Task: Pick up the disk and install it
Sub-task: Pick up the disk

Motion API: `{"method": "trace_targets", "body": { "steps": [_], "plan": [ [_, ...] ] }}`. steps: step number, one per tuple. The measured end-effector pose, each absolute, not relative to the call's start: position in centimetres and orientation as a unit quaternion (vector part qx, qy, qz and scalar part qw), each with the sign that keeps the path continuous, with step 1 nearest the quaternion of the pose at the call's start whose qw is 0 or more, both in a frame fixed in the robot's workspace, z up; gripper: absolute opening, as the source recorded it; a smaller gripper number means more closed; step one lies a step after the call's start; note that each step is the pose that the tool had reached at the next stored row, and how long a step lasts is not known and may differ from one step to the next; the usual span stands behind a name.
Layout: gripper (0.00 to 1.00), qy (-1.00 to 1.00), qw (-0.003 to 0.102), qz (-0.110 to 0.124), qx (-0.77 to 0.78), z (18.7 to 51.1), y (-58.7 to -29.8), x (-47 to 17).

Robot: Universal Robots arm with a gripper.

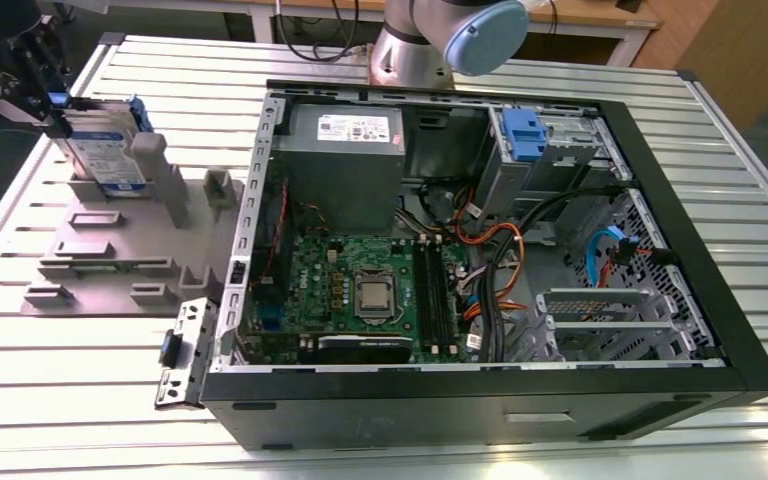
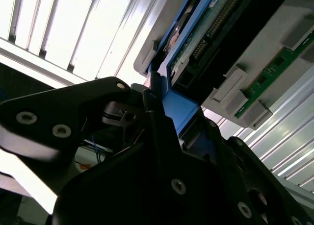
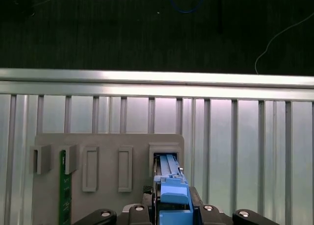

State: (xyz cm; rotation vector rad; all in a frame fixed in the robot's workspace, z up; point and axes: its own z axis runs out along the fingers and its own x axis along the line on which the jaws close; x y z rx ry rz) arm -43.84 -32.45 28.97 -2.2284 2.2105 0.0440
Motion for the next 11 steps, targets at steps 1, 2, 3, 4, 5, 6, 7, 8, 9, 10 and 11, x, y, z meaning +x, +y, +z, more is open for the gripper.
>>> {"method": "trace_targets", "body": {
  "steps": [1,2,3,4,5,6,7,8,9,10,11],
  "plan": [
    [0.36,0.705,0.001,0.014,-0.709,28.97,-32.45,-43.84],
    [0.36,0.705,0.001,0.014,-0.709,28.97,-32.45,-43.84],
    [0.36,0.706,0.001,0.014,-0.708,28.97,-32.45,-43.84],
    [0.36,0.707,0.001,0.014,-0.708,28.97,-32.45,-43.84],
    [0.36,0.707,0.001,0.014,-0.707,28.97,-32.45,-43.84],
    [0.36,0.708,0.001,0.014,-0.706,28.97,-32.45,-43.84],
    [0.36,0.708,0.001,0.014,-0.706,28.97,-32.45,-43.84],
    [0.36,0.709,0.001,0.014,-0.705,28.97,-32.45,-43.84],
    [0.36,0.71,0.001,0.014,-0.704,28.97,-32.45,-43.84],
    [0.36,0.71,0.001,0.014,-0.704,28.97,-32.45,-43.84],
    [0.36,0.711,0.001,0.014,-0.703,28.97,-32.45,-43.84]
  ]
}}
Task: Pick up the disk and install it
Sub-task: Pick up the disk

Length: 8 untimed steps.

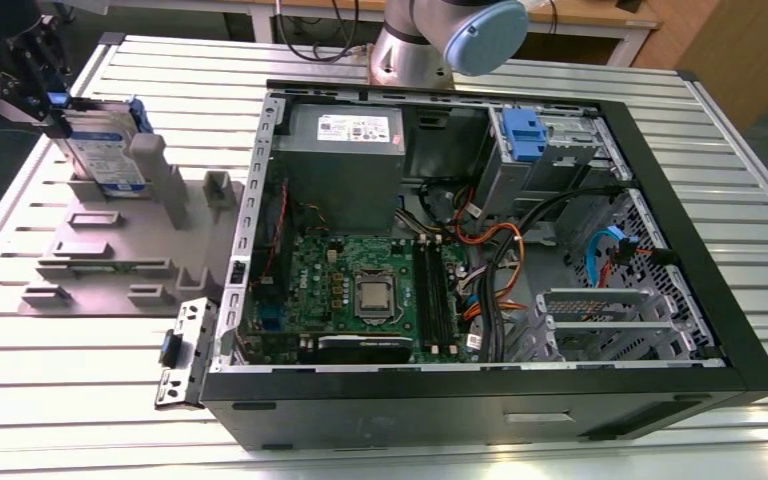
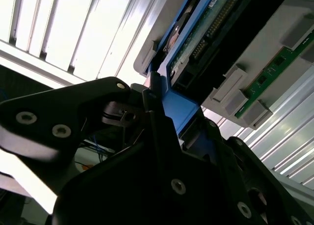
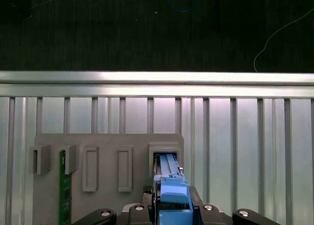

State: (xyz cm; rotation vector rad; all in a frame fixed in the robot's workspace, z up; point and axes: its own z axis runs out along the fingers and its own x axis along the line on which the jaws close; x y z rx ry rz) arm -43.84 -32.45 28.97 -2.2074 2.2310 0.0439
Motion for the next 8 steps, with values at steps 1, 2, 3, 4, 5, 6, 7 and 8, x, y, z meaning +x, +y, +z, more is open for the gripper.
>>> {"method": "trace_targets", "body": {
  "steps": [1,2,3,4,5,6,7,8],
  "plan": [
    [0.36,0.711,0.001,0.014,-0.703,28.97,-32.45,-43.84],
    [0.36,0.711,0.001,0.014,-0.703,28.97,-32.45,-43.84],
    [0.36,0.71,0.001,0.014,-0.704,28.97,-32.45,-43.84],
    [0.36,0.708,0.001,0.014,-0.706,28.97,-32.45,-43.84],
    [0.36,0.708,0.001,0.014,-0.706,28.97,-32.45,-43.85],
    [0.36,0.708,0.001,0.014,-0.706,28.97,-32.45,-43.84],
    [0.36,0.707,0.001,0.014,-0.707,28.97,-32.45,-43.84],
    [0.36,0.707,0.001,0.014,-0.707,28.97,-32.45,-43.84]
  ]
}}
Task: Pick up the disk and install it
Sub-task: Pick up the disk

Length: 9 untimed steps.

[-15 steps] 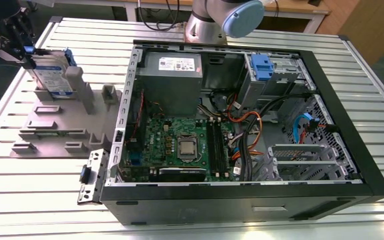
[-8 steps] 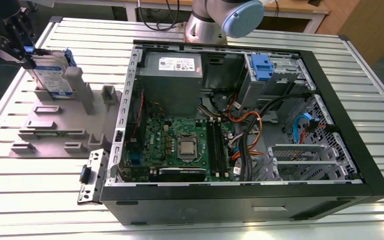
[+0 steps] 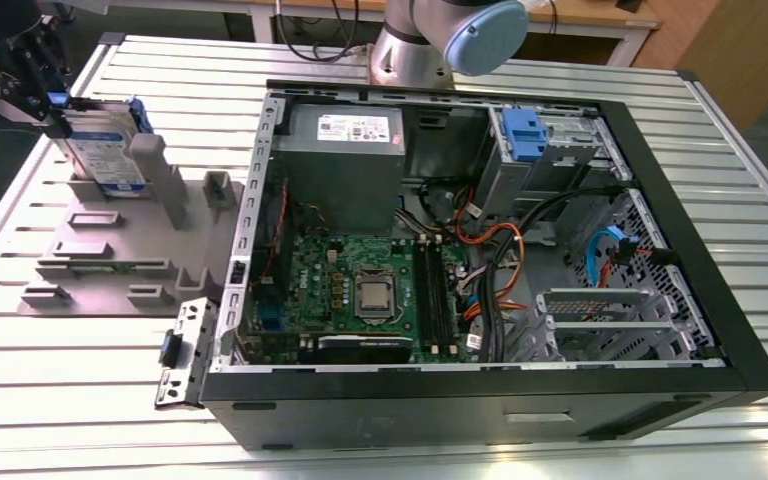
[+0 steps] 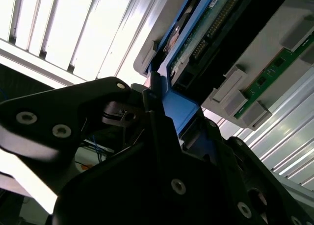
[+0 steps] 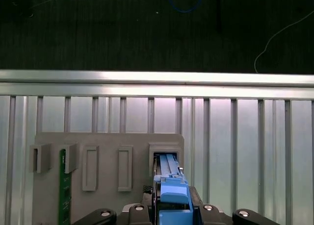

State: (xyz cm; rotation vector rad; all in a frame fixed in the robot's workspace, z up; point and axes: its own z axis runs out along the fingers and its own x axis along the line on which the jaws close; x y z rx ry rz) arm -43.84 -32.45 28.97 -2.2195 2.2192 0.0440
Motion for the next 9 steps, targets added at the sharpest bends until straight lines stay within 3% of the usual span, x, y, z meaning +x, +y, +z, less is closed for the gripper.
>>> {"method": "trace_targets", "body": {
  "steps": [9],
  "plan": [
    [0.36,0.707,0.001,0.014,-0.707,29.38,-32.45,-43.84]
  ]
}}
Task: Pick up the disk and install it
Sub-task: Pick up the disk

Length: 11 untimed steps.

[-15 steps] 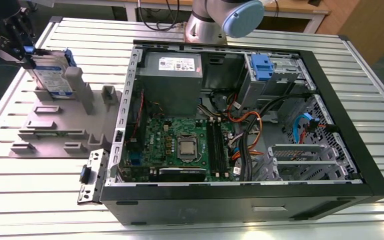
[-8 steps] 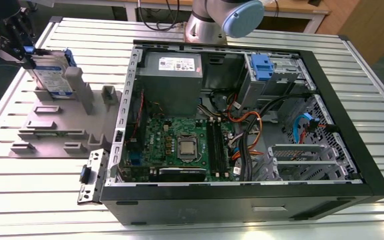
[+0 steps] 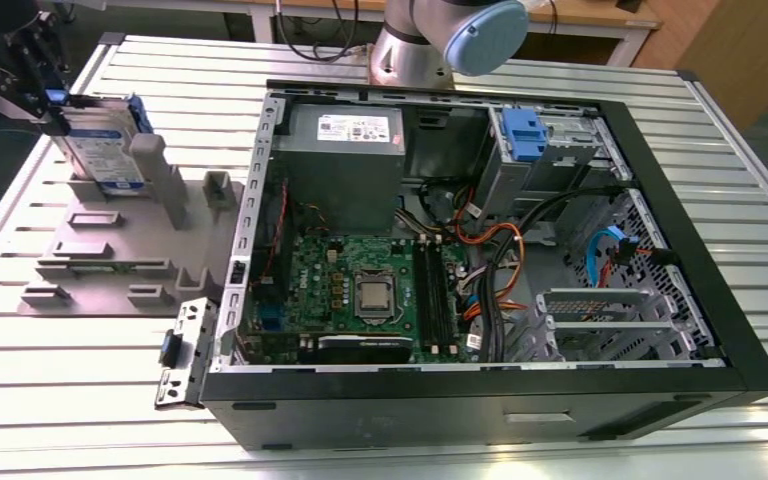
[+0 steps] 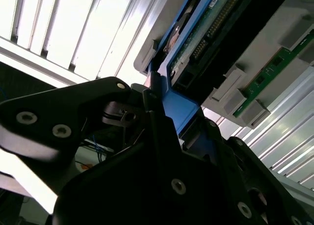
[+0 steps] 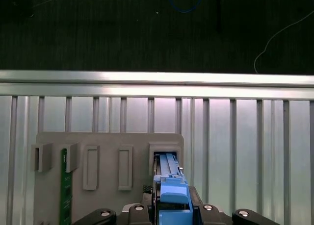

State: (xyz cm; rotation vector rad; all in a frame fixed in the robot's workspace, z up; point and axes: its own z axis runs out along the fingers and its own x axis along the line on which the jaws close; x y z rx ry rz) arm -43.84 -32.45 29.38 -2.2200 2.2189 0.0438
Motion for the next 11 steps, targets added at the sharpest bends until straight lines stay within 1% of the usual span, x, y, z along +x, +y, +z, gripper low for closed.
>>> {"method": "trace_targets", "body": {
  "steps": [11],
  "plan": [
    [0.36,0.707,0.001,0.014,-0.707,30.02,-32.45,-43.84]
  ]
}}
